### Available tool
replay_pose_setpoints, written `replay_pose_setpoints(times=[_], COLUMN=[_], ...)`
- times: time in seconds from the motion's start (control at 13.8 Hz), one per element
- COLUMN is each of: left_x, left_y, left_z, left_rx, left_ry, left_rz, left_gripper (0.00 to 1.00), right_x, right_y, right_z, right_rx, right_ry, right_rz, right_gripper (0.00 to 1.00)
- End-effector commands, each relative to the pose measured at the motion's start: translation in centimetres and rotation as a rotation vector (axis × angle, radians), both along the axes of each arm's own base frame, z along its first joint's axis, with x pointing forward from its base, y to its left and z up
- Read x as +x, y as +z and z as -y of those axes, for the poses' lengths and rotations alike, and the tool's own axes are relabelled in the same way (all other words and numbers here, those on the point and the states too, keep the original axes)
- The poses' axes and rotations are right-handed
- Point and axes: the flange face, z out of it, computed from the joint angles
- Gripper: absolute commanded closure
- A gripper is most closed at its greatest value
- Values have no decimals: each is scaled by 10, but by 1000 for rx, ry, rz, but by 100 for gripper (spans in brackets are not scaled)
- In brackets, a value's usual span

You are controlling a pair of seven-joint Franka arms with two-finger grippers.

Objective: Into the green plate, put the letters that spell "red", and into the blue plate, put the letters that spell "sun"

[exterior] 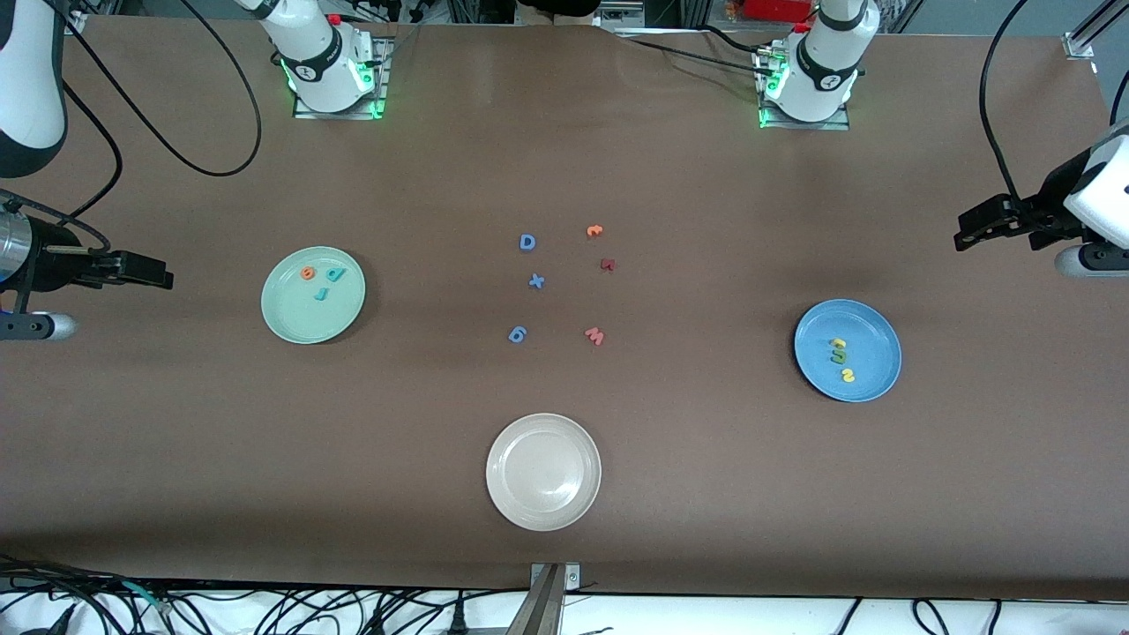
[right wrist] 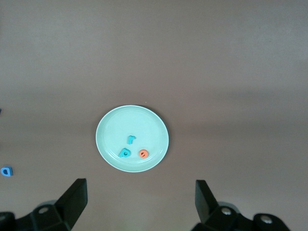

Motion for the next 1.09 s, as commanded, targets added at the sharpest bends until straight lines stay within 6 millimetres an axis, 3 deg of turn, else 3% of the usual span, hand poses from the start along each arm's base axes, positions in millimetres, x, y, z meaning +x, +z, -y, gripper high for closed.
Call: replay_pose_setpoints(times=[0.0, 1.01], left_x=[-2, -2], left_y=[8, 7], left_z=[1, 1], left_rx=[-29, -28], left_ry=[-15, -15], left_rz=[-1, -3], left_gripper=[0, 0], right_x=[-5, -3], right_y=[-2, 0], right_z=[5, -2], right_rx=[-13, -17], right_ry=[-10, 1], right_rz=[5, 20], right_gripper=[1, 1])
